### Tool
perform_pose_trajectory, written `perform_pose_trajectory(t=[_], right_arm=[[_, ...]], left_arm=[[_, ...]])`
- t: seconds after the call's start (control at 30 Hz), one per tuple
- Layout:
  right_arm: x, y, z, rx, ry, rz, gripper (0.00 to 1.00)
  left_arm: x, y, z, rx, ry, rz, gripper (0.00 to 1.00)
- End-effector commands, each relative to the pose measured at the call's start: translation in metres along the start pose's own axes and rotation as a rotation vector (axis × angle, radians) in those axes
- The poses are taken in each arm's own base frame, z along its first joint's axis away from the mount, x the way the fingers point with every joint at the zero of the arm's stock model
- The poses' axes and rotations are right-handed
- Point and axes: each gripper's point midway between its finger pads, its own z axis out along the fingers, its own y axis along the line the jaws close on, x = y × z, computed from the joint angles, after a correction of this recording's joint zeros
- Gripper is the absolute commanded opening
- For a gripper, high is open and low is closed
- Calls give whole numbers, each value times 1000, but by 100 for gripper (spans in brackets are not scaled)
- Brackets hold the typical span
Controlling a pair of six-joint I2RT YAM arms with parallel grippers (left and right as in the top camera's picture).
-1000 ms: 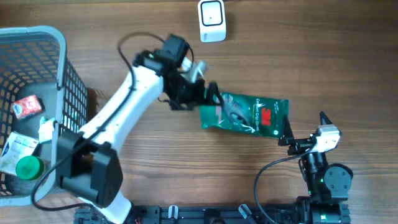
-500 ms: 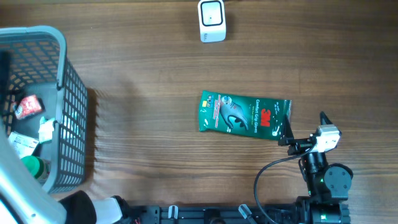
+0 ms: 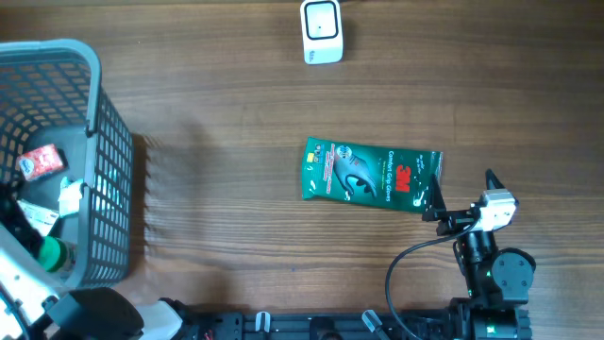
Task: Scan the item barcode
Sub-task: 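Reach the left gripper into the basket and grasp the green-capped jar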
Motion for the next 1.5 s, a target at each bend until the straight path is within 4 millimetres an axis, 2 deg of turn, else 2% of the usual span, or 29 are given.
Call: perform_pose_trajectory(t=[0.0,0.07,0.17,0.43,0.53,0.63,0.73,0.9,0.97,1.03,1.07,1.1,1.2,1.3,1.37,1.4,1.47], right_arm=[[-2,0,0,5,-8,-11,100],[-2,0,0,5,-9,-11,100],[-2,0,0,5,-9,-12,100],[-2,0,0,5,-8,-12,100],[-2,0,0,5,-8,-12,100],[-2,0,0,5,-8,-11,100],[-2,0,0,5,-9,-11,100],[-2,0,0,5,-8,-11,100],[-2,0,0,5,-8,-11,100],[-2,0,0,5,-9,-11,100],[-2,0,0,5,-8,-12,100],[-2,0,0,5,-9,-11,100],[-2,0,0,5,-9,-11,100],[-2,0,0,5,-9,-12,99],[-2,0,0,5,-8,-12,100],[-2,0,0,5,-8,-12,100],[-2,0,0,5,-8,-11,100]], left_arm=[[2,31,38,-163,-77,-354,84],[8,46,58,-232,-108,-452,87],[13,47,85,-233,-135,-464,88],[2,4,98,-70,-127,-327,92],[-6,-1,108,-79,-95,-317,95],[-9,1,127,-155,-80,-314,99],[9,-9,154,-207,5,-202,100],[21,-7,175,-283,36,-181,100],[21,-6,176,-293,39,-161,90],[21,0,174,-314,38,-154,69],[21,2,172,-321,37,-152,63],[20,3,171,-328,36,-150,59],[14,4,151,-324,31,-148,56],[1,-9,110,-258,35,-128,56],[-10,-26,65,-154,34,-91,57],[-14,-35,34,-78,37,-62,57],[-6,-56,-28,129,97,51,57]])
